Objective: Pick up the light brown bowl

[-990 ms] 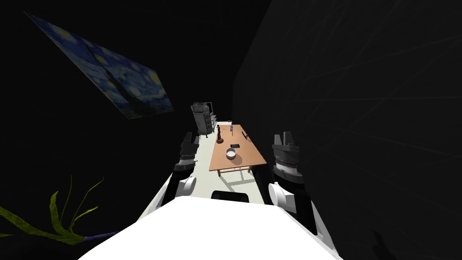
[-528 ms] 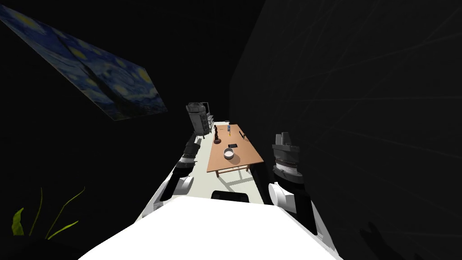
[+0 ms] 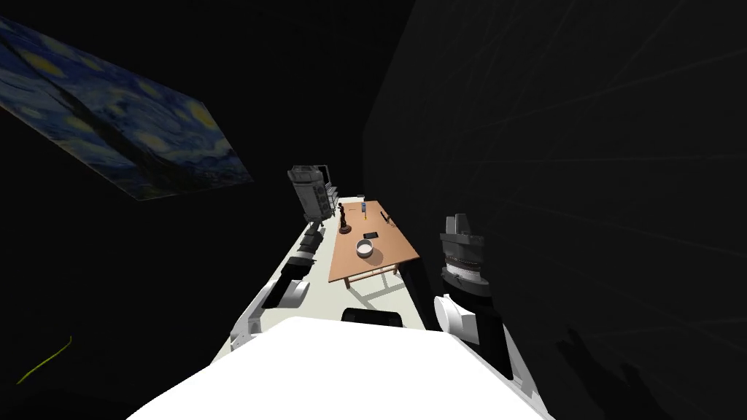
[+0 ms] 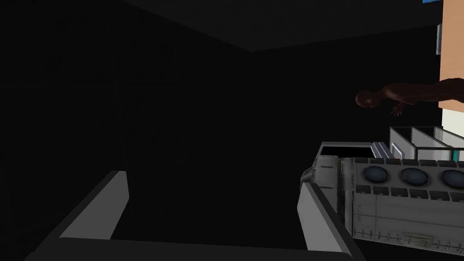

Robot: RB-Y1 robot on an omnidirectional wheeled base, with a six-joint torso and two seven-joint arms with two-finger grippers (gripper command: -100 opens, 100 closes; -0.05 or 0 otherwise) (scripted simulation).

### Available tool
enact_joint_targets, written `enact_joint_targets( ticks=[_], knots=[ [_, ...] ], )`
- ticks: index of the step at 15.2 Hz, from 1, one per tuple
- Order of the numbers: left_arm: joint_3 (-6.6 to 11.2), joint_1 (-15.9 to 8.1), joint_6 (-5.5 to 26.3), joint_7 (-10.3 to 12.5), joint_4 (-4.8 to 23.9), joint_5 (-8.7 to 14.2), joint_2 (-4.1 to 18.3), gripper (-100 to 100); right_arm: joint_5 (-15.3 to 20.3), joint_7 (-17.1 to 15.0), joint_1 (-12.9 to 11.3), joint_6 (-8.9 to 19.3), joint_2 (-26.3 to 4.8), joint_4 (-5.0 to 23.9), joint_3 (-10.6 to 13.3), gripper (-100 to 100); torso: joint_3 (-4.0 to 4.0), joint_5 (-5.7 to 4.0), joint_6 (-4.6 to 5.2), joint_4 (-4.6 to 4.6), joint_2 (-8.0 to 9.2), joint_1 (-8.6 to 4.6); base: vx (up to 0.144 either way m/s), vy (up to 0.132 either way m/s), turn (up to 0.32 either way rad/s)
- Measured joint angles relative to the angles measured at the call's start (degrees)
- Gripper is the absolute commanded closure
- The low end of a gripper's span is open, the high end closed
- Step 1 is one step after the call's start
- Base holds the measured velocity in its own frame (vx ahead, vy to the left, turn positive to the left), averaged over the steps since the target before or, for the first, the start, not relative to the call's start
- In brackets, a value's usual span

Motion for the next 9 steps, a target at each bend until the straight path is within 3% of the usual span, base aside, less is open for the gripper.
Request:
enact_joint_targets(
  ticks=[9],
  knots=[
    [1.93, -2.51, 9.92, 1.02, 4.00, 0.51, 2.18, -100, 0.00, 0.00, 0.00, 0.00, 0.00, 0.00, 0.00, 0, 0.00, 0.00, 0.00, 0.00, 0.00, -0.01, 0.005, -0.004, -0.133]
  ],
)
